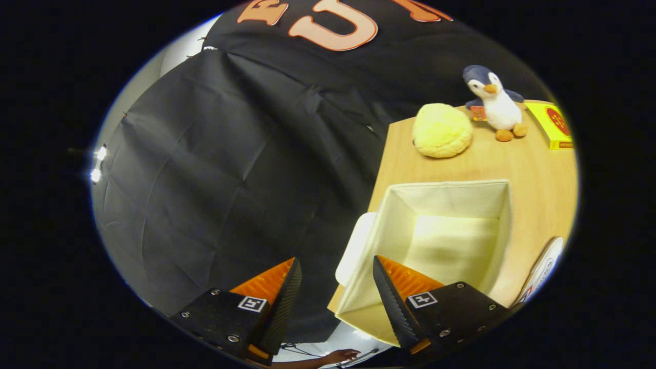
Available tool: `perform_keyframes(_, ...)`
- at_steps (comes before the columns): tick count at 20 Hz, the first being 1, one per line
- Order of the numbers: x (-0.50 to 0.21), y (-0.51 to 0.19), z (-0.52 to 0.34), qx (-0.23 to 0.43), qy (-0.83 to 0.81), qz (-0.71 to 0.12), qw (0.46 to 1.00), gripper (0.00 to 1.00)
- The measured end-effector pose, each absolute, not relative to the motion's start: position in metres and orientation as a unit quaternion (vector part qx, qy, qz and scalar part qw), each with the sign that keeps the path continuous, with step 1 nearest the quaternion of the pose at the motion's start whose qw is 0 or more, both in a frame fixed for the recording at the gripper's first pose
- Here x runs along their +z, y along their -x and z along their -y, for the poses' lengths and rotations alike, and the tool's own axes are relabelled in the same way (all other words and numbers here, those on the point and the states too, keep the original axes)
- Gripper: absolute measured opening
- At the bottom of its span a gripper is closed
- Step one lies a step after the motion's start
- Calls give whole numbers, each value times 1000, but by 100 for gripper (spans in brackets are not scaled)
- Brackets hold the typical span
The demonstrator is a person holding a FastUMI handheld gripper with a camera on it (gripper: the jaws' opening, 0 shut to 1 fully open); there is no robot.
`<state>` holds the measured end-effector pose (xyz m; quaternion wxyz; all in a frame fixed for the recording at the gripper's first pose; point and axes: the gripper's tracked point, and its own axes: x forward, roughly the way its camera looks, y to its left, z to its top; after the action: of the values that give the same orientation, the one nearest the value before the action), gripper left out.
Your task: Open the storage box then place both shoes into the box .Put the left shoe in first, then the right shoe, with the right side of both shoes facing outward in a uniform manner.
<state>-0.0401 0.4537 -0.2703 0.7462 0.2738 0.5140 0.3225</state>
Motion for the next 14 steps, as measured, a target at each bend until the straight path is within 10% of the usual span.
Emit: perform_keyframes(14, -343, 112, -195, 167, -144, -502, 836, 84)
